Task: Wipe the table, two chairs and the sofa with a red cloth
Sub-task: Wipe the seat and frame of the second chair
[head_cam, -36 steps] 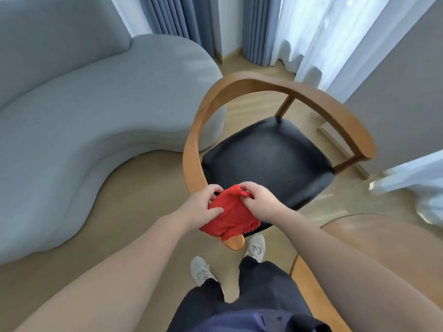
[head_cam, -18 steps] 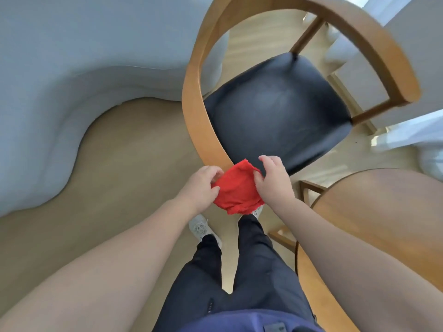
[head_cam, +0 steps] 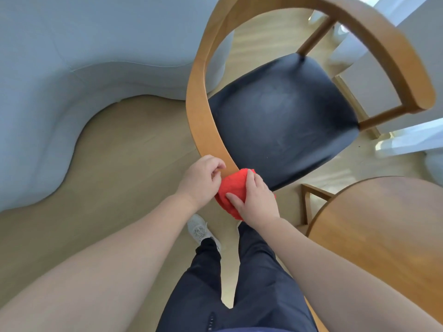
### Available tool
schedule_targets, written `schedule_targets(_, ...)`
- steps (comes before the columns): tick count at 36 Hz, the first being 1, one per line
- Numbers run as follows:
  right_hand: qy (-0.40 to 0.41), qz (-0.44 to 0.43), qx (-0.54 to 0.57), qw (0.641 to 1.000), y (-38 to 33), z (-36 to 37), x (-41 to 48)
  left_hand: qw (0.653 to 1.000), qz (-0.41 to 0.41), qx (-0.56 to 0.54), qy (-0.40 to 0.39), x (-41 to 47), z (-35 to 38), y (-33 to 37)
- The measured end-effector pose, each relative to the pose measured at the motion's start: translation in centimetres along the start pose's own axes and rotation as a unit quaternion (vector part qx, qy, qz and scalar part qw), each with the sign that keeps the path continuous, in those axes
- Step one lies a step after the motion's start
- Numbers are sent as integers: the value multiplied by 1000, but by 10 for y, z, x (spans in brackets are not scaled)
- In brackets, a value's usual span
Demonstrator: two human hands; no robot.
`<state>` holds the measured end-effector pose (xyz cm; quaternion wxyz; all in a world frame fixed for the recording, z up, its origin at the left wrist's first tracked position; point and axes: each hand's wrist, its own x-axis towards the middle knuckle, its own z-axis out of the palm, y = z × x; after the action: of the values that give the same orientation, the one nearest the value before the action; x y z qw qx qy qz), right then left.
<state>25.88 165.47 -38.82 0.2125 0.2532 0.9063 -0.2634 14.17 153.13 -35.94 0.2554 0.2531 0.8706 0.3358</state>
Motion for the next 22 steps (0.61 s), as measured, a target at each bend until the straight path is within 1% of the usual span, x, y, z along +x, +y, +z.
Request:
schedule_targets(4, -5, 16, -27, 999, -6, 0, 5, 999, -9, 33, 11, -2, -10, -15)
schedule_targets(9, 13, 16, -27, 999, -17, 0, 20, 998, -40, 39, 29, -7, -18, -30)
schedule_targets(18, 15, 20, 8, 1000, -57, -11, 70, 994, -82, 43, 51, -8, -32, -48)
schedule_targets(22, 18, 29, 30, 999, -74, -16, 91, 994, -85, 45, 53, -7, -39, -54)
